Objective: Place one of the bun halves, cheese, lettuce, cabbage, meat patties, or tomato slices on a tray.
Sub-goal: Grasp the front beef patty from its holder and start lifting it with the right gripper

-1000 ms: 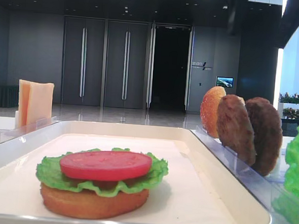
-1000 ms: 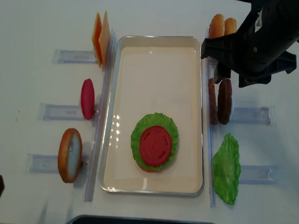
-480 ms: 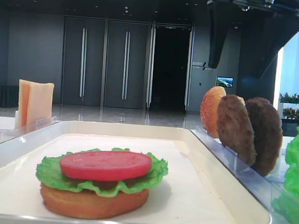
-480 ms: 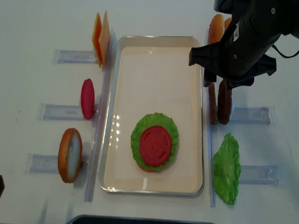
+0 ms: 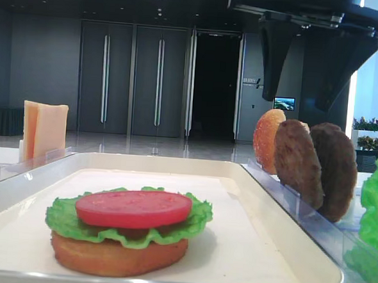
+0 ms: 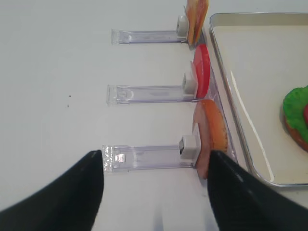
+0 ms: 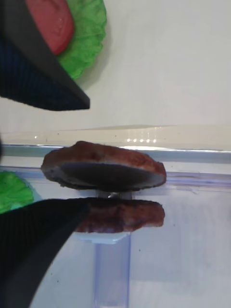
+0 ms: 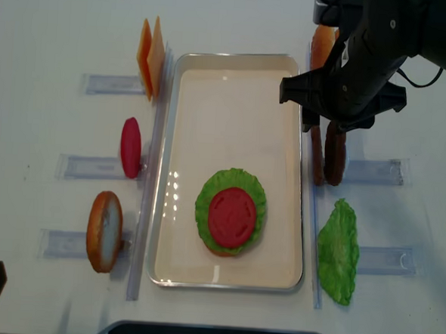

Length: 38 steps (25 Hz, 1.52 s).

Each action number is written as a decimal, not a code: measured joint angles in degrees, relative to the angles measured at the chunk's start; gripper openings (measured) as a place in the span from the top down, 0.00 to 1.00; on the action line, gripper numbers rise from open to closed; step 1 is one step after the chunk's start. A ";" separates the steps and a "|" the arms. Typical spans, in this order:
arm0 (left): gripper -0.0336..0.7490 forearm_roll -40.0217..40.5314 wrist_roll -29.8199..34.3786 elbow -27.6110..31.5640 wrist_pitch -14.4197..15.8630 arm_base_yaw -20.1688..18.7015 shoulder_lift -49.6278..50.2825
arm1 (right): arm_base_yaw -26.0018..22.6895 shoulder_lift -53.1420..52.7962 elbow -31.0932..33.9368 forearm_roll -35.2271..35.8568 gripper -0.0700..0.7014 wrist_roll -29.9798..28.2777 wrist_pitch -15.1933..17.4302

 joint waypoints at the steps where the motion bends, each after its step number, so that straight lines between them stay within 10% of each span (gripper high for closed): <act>1: 0.30 0.00 0.00 0.00 0.00 0.00 0.00 | 0.00 -0.01 0.00 -0.02 0.37 0.01 0.00; 38: 0.30 0.00 0.00 0.00 0.00 0.00 0.00 | 0.00 5.74 0.93 0.96 0.37 -2.25 -2.55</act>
